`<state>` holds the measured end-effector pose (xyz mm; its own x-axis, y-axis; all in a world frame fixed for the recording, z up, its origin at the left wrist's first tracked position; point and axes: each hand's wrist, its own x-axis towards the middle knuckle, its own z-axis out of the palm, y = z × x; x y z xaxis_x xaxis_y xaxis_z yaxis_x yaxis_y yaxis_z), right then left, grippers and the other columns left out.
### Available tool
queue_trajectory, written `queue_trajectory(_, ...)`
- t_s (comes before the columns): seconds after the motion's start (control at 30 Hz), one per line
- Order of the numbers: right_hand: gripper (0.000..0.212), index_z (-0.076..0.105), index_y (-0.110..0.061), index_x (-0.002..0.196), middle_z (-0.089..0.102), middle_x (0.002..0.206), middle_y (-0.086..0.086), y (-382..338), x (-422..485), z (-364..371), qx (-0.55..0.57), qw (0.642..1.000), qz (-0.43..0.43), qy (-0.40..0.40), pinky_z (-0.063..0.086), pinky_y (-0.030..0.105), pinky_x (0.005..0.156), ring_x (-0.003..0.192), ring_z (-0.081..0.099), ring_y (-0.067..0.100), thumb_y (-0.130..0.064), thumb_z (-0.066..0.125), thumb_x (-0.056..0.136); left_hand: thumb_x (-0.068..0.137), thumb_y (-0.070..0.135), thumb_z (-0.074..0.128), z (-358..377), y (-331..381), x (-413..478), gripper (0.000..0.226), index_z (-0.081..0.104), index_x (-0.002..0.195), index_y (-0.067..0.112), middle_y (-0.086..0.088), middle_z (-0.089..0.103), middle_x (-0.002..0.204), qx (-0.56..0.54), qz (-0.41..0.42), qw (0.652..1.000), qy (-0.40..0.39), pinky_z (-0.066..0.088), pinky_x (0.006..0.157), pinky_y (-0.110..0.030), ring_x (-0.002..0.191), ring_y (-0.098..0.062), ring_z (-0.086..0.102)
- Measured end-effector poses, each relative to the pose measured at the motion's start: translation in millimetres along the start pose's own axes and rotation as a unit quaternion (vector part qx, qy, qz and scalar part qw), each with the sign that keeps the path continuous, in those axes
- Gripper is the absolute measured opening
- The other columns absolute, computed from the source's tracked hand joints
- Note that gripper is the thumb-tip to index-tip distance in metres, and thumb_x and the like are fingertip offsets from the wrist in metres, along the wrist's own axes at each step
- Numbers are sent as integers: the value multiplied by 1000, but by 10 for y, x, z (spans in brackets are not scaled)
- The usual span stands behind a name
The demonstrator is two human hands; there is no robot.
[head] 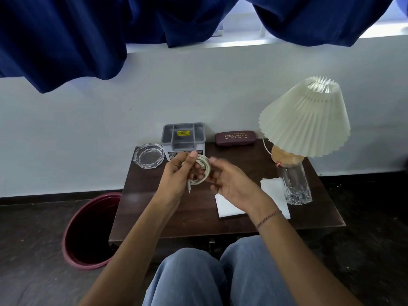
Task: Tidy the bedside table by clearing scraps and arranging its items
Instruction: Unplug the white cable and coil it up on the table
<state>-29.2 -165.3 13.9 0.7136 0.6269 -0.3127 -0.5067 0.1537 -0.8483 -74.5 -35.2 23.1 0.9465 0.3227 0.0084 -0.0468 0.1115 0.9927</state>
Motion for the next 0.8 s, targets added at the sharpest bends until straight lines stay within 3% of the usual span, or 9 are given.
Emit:
queue_trajectory(0.07, 26, 64, -22, 93, 62, 81, -1, -32, 7, -50, 17, 999, 36, -24, 36, 21, 57, 68, 54, 7, -41, 47, 91, 94, 20, 46, -16, 7, -35, 29, 58, 87, -5, -1, 61, 66, 14, -3, 1000, -25, 48, 52, -16, 51, -6, 57)
queue_trajectory(0.17, 29, 63, -17, 94, 57, 78, 2, -81, 23, -108, -27, 996, 63, -51, 32, 18, 48, 59, 43, 8, -38, 43, 95, 94, 21, 45, -11, 10, -111, 35, 54, 99, -13, -12, 56, 76, 38, 13, 998, -55, 50, 58, -22, 63, -19, 55)
queue_trajectory(0.33, 12, 62, -18, 92, 58, 74, -1, -174, 14, -202, -27, 993, 76, -85, 33, 14, 43, 52, 41, 4, -24, 58, 83, 91, 28, 45, -49, 49, -128, 38, 53, 90, -9, -18, 53, 78, 83, 28, 992, -92, 44, 63, -40, 71, -29, 49)
queue_trajectory(0.43, 9, 60, -17, 90, 61, 67, -4, -183, 34, -227, 5, 995, 82, -52, 34, 14, 44, 51, 45, 4, -13, 60, 82, 95, 20, 44, -86, 64, -108, 24, 52, 74, 12, -1, 47, 66, 131, 41, 983, -122, 42, 53, -22, 59, -4, 46)
queue_trajectory(0.5, 4, 61, -18, 86, 60, 67, -5, -193, 27, -236, -17, 994, 91, -51, 34, 14, 44, 51, 45, 3, -15, 59, 85, 96, 14, 43, -125, 61, -96, 25, 50, 72, 15, 4, 48, 67, 155, 46, 976, -145, 42, 57, -16, 58, 1, 46)
queue_trajectory(0.6, 8, 63, -20, 81, 59, 70, -6, -207, 7, -242, -91, 985, 111, -90, 32, 12, 45, 52, 41, 2, -28, 63, 79, 95, 13, 45, -185, 56, -110, 21, 55, 76, 10, 8, 54, 67, 197, 53, 959, -196, 44, 65, -17, 64, -2, 50)
queue_trajectory(0.67, 4, 59, -20, 80, 56, 70, -5, -202, 14, -247, -112, 983, 118, -89, 31, 12, 44, 51, 39, 1, -22, 61, 83, 95, 18, 47, -210, 42, -127, 21, 57, 79, 8, 7, 58, 66, 225, 68, 948, -214, 44, 64, -22, 66, -8, 52)
queue_trajectory(0.73, 16, 51, -22, 77, 51, 71, -3, -192, 36, -257, -131, 983, 115, -61, 29, 12, 44, 52, 39, 3, -12, 61, 86, 92, 25, 47, -229, 16, -139, 24, 56, 79, 8, -7, 56, 67, 271, 92, 932, -224, 42, 65, -32, 66, -22, 50)
queue_trajectory(0.8, 25, 46, -22, 72, 51, 75, 3, -185, 50, -236, -180, 979, 91, -30, 36, 16, 53, 64, 45, 11, -10, 65, 84, 92, 30, 44, -260, -30, -140, 25, 52, 75, 14, -8, 52, 66, 331, 112, 907, -235, 41, 66, -34, 66, -21, 48)
